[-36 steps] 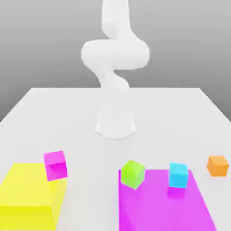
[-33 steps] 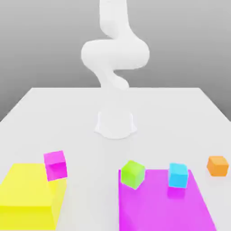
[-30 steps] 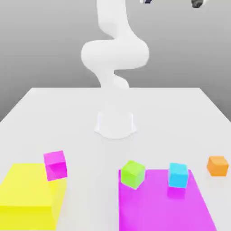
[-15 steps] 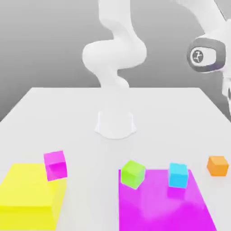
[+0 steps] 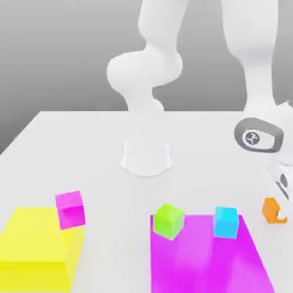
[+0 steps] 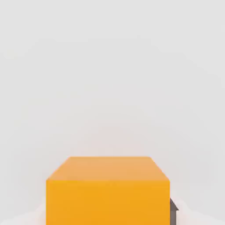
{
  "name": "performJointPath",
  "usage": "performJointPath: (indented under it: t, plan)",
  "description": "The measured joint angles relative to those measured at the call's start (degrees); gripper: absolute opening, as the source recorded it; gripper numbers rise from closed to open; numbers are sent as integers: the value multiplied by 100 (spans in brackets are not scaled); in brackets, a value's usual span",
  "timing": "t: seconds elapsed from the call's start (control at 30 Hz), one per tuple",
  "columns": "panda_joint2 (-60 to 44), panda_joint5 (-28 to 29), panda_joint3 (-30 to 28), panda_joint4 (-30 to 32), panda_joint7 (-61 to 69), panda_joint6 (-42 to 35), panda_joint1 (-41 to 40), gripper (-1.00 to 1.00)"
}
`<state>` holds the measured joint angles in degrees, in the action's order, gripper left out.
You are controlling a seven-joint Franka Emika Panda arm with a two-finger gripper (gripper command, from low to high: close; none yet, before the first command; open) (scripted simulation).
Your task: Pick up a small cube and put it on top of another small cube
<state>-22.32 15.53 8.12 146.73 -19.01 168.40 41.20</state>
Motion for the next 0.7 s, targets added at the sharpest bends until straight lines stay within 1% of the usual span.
performJointPath:
  t: [0.1, 0.2, 0.23, 0.33, 0.5, 0.7]
  plan:
    - [378, -221, 237, 86, 174, -297, -187, -100]
    - [974, -648, 547, 216, 495, -753, -404, -100]
    - [1171, -776, 547, 248, 639, -905, -499, -100]
    - [1689, -934, 74, 276, 1164, -1330, -1061, -100]
    - [2479, -984, -627, 298, 1978, -2022, -2658, -100]
    - [3284, -964, -1594, 339, 2855, -2775, -3661, -100]
